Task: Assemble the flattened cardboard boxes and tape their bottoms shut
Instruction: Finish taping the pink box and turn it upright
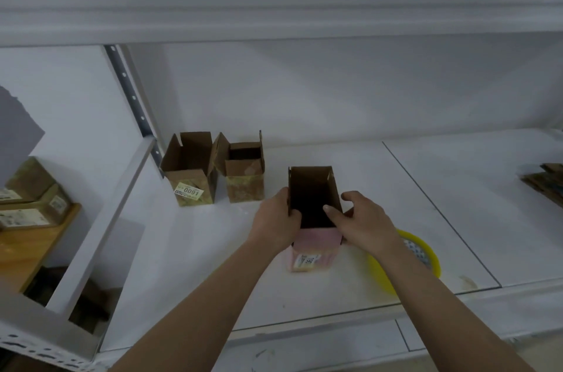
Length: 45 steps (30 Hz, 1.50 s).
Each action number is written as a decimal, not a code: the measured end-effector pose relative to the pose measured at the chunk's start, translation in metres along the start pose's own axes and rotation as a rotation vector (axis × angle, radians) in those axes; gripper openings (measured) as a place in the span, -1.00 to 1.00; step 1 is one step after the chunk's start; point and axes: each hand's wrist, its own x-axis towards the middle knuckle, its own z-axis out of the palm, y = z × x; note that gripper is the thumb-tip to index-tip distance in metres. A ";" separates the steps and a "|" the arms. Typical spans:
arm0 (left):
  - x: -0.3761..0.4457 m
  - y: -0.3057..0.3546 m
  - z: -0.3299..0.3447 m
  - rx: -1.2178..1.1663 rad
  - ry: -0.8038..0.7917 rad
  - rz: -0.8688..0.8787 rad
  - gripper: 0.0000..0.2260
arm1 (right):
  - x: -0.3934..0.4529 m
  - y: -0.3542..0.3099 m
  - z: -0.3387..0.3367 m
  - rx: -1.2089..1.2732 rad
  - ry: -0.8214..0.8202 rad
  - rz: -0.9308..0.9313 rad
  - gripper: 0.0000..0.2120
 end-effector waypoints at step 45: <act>0.078 -0.048 -0.093 0.811 0.042 0.028 -0.64 | 0.107 -0.076 0.038 -0.337 -0.056 -0.332 -0.32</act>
